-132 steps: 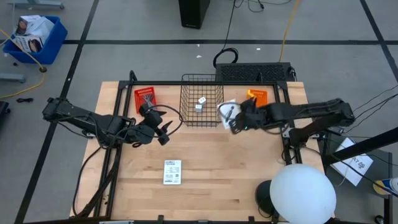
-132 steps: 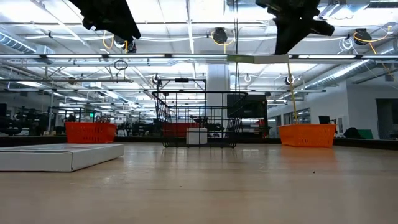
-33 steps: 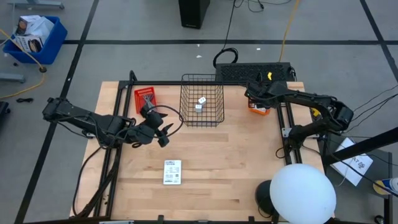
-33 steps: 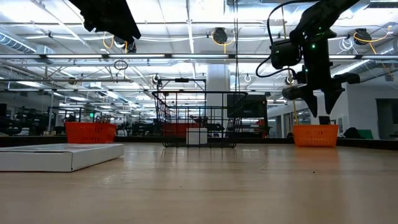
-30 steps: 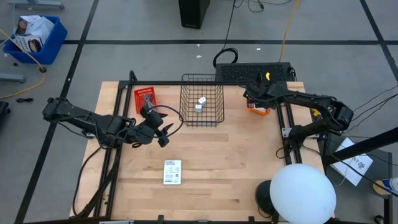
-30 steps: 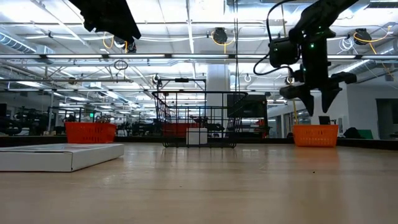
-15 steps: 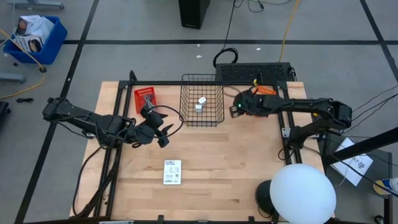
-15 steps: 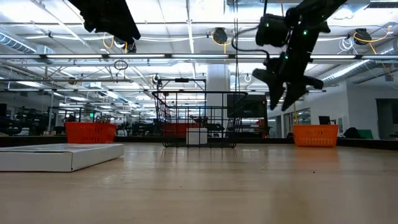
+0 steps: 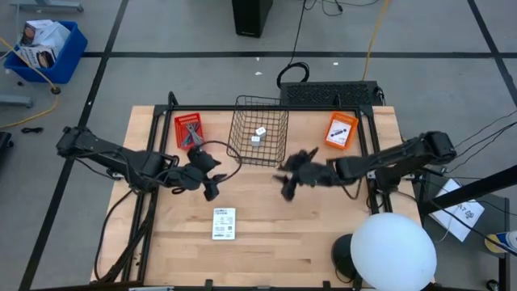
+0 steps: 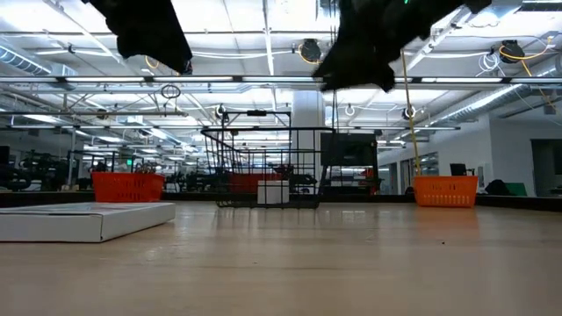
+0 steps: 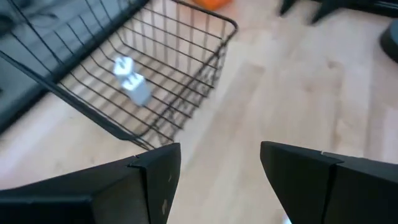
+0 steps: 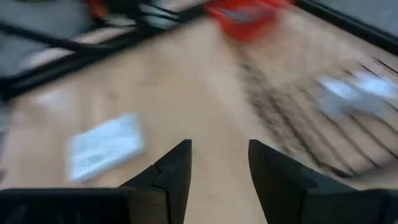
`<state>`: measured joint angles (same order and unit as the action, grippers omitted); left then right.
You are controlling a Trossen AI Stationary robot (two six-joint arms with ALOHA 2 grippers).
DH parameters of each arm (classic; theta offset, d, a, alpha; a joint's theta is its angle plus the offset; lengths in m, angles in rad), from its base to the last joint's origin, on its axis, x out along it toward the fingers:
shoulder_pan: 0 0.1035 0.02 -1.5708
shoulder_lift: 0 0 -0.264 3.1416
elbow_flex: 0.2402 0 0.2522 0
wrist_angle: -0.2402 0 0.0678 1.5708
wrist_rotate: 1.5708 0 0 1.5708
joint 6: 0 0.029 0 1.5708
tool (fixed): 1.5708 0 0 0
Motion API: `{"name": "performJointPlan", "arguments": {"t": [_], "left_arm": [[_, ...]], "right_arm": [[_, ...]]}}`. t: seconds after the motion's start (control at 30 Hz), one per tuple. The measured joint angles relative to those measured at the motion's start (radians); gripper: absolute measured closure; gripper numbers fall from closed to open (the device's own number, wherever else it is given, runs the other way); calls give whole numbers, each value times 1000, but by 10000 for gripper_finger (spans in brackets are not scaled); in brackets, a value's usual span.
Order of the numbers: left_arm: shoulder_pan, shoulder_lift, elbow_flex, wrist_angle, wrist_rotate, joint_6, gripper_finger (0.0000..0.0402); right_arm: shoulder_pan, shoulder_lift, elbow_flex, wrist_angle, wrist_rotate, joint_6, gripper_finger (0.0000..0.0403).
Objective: Pick and place items into bin
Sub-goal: Put the card reader box into the orange basket
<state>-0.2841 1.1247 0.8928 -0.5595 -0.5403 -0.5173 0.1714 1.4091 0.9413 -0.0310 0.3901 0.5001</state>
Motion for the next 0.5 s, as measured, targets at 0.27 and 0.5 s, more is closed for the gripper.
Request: {"name": "performJointPlan", "arguments": {"t": [0.27,0.5], "left_arm": [[-58,72,0,13,47,-83,172],[-134,195,0,9,154,-68,172]], "right_arm": [[173,94,1,157,53,-154,253],[251,231,0,245,24,-257,253]]}}
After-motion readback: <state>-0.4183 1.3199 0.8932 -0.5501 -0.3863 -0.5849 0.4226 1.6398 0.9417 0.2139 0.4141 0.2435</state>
